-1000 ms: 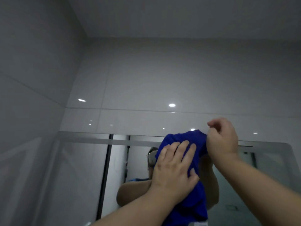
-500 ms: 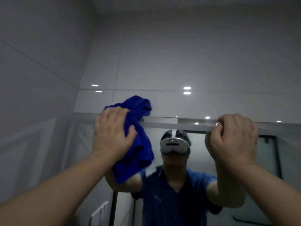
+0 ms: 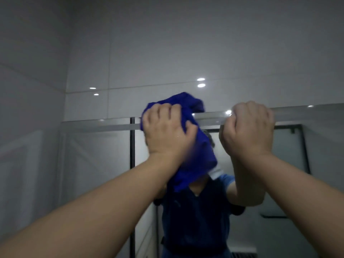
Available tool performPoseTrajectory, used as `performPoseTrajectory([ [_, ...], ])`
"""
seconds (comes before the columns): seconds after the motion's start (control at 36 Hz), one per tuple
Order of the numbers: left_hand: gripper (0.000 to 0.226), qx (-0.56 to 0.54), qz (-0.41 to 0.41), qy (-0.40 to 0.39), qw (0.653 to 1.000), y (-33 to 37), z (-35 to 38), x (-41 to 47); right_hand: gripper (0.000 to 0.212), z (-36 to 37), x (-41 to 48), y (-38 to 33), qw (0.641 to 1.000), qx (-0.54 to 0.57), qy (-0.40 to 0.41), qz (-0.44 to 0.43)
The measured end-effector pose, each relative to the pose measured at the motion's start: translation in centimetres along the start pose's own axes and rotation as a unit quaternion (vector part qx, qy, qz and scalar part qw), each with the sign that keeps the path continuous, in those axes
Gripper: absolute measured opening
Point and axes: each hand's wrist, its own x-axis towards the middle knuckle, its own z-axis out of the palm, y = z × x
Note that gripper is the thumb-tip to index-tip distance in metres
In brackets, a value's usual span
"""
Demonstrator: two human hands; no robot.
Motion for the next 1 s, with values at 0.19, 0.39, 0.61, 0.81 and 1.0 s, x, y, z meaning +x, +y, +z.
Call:
performPoseTrajectory([
  [0.19,0.059,-0.011,0.128,-0.023,0.991,-1.6,-0.1,0.6,0.009,-0.6,0.1,-0.2,0.999,0.013,-0.030,-0.003],
  [0.39,0.057,0.055,0.014,-0.043,0.997,-17.6,-2.4,0.9,0.007,-0.9,0.4,-0.7,0.999,-0.014,-0.035,0.009],
  [0.61,0.062,0.114,-0.129,-0.076,0.982,-25.5,-3.8,1.6,0.019,-0.5,-0.4,-0.7,0.999,-0.011,-0.026,0.022],
  [0.81,0.064,0.022,-0.068,-0.038,0.997,-8.8,-1.3,-0.7,0.018,-0.2,-0.3,-0.8,0.999,-0.034,-0.025,0.024],
  [1.0,0.074,-0.079,0.116,-0.085,0.986,3.4,0.9,-4.8,0.018,-1.2,0.0,-0.5,1.000,0.004,-0.024,0.006],
])
